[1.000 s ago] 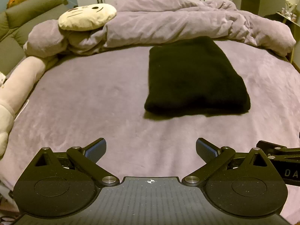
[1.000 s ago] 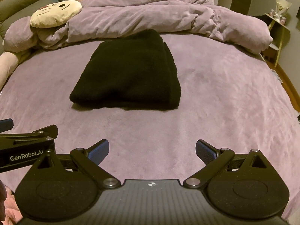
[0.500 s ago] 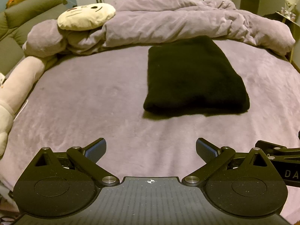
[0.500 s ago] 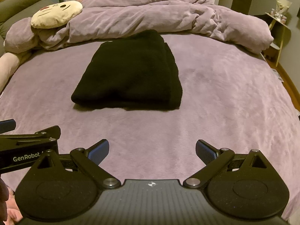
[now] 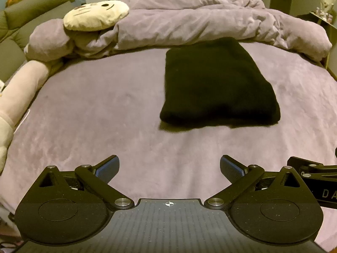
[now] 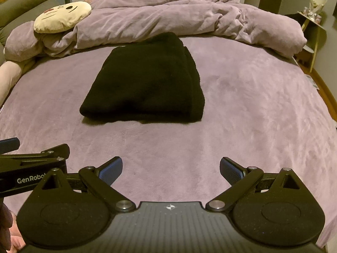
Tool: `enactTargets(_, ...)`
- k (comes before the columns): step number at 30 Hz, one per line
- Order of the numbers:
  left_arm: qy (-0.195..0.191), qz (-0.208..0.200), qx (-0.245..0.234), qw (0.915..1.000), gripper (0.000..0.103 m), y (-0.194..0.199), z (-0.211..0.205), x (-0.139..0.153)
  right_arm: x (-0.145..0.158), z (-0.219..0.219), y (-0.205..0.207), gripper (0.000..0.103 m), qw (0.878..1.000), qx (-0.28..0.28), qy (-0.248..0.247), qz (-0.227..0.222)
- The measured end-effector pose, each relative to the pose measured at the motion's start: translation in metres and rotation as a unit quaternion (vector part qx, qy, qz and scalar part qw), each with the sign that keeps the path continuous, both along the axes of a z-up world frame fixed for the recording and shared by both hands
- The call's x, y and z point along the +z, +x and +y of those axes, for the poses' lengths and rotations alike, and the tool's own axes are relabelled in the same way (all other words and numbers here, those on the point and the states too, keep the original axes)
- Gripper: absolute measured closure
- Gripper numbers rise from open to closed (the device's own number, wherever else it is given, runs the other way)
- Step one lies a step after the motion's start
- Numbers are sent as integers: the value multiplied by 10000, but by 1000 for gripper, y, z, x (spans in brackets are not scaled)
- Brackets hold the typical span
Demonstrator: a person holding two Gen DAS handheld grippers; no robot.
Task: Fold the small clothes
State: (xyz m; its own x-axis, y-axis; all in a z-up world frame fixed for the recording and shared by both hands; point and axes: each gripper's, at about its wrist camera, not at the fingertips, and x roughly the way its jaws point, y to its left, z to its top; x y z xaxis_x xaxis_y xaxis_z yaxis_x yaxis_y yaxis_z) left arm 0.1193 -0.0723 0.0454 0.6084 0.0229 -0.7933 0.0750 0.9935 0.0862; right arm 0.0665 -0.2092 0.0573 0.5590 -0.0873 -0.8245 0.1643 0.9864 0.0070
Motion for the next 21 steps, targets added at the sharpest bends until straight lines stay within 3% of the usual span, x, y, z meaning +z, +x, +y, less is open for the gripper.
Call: enactTargets(21, -67, 59, -10, 10000, 0, 1, 2, -4, -2, -3, -2, 4, 10000, -19, 9, 10)
